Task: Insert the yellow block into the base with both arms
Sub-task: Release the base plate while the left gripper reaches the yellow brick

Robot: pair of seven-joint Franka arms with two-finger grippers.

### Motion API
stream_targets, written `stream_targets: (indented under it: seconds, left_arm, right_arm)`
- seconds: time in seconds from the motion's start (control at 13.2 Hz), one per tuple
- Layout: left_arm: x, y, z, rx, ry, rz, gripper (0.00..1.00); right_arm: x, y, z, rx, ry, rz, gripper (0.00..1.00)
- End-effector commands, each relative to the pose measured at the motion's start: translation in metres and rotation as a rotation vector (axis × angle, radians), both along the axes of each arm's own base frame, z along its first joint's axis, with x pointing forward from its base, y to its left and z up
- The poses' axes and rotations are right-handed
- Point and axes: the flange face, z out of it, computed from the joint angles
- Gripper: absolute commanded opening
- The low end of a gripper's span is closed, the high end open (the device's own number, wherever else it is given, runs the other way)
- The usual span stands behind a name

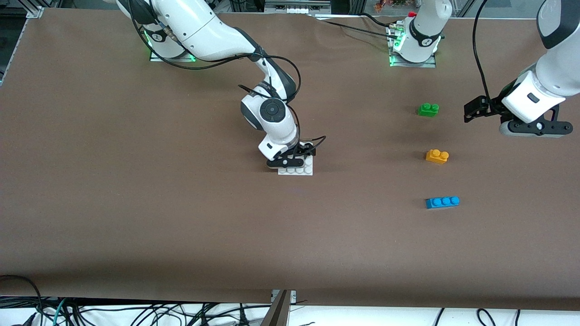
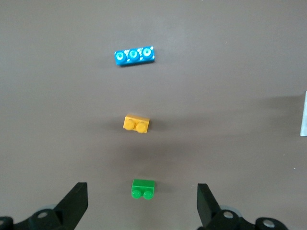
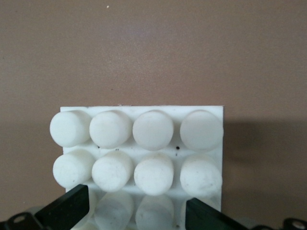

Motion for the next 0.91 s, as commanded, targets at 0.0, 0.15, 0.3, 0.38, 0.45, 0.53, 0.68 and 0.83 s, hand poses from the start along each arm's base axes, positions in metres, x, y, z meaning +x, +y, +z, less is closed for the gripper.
stream_targets:
  seconds: [0.0,0.15,0.3,0.38,0.45,0.53,0.68,0.83]
  left_arm:
    - [-0.01,0.019,-0.043,0.019,-0.004,0.002,1.0]
    - [0.0,0.023,-0.078,0.018,-0.033,0.009,1.0]
    - [0.008,0.023,-0.105,0.016,-0.032,0.007,1.0]
    - [0.01,0.023,-0.119,0.018,-0.03,0.006,1.0]
    - [0.012,0.023,-0.139,0.017,-0.023,0.005,1.0]
    - [0.012,0.023,-0.158,0.016,-0.029,0.002,1.0]
    - [0.006,0.025,-0.19,0.014,-0.062,-0.02,1.0]
    - [-0.002,0.032,-0.216,0.007,-0.073,-0.121,1.0]
  right_arm:
    - [0.001,0.011,-0.005,0.01,-0.015,0.019,1.0]
    - [0.001,0.011,0.0,0.014,-0.019,0.018,1.0]
    - [0.005,0.01,0.009,0.017,-0.026,0.016,1.0]
    - [0.007,0.009,0.011,0.017,-0.027,0.015,1.0]
    - [0.009,0.008,0.013,0.018,-0.031,0.018,1.0]
    - [0.009,0.008,0.019,0.022,-0.038,0.024,1.0]
    - [0.016,0.006,0.037,0.026,-0.055,0.032,1.0]
    - [0.02,0.001,0.05,0.006,-0.058,0.068,1.0]
